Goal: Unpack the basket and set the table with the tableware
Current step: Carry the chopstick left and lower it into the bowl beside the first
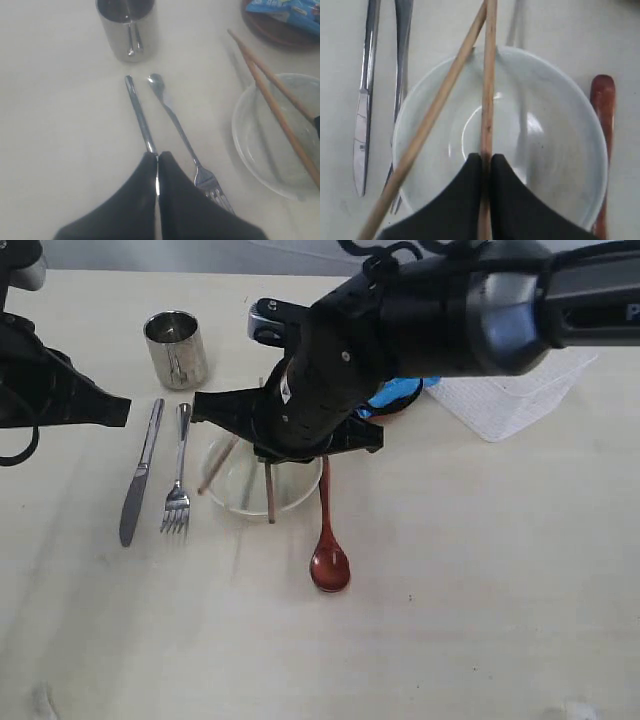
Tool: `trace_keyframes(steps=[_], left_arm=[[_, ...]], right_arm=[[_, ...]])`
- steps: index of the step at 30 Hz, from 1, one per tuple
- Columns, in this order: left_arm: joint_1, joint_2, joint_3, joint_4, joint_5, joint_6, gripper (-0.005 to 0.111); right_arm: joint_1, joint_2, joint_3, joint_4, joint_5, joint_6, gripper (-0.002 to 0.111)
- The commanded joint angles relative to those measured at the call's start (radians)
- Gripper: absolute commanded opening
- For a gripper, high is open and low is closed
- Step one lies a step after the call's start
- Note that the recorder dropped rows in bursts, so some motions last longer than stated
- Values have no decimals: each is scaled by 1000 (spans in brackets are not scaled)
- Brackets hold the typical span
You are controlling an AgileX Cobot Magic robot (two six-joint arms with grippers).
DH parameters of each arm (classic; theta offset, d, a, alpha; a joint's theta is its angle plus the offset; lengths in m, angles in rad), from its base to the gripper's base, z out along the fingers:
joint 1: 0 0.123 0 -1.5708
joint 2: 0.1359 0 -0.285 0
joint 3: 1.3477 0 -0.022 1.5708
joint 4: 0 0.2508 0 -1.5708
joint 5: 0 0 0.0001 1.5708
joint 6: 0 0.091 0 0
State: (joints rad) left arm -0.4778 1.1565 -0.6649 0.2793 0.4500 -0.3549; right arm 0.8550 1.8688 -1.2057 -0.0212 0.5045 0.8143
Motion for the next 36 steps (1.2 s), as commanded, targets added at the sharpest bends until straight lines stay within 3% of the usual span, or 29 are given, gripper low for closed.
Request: trace_keyframes(steps=[1, 12, 20, 36], left_arm=[[3, -5, 5, 4, -3, 0, 0], [3, -5, 5, 2, -3, 0, 0], [3, -5, 5, 4, -3, 0, 0], [3, -5, 5, 4, -3, 0, 0]], right_arm=[[11, 19, -3, -8, -92, 57, 0], [13, 19, -3, -11, -82, 72, 0], [32, 19, -3, -227, 29, 263, 0], [53, 19, -3, -256, 99, 285, 0]])
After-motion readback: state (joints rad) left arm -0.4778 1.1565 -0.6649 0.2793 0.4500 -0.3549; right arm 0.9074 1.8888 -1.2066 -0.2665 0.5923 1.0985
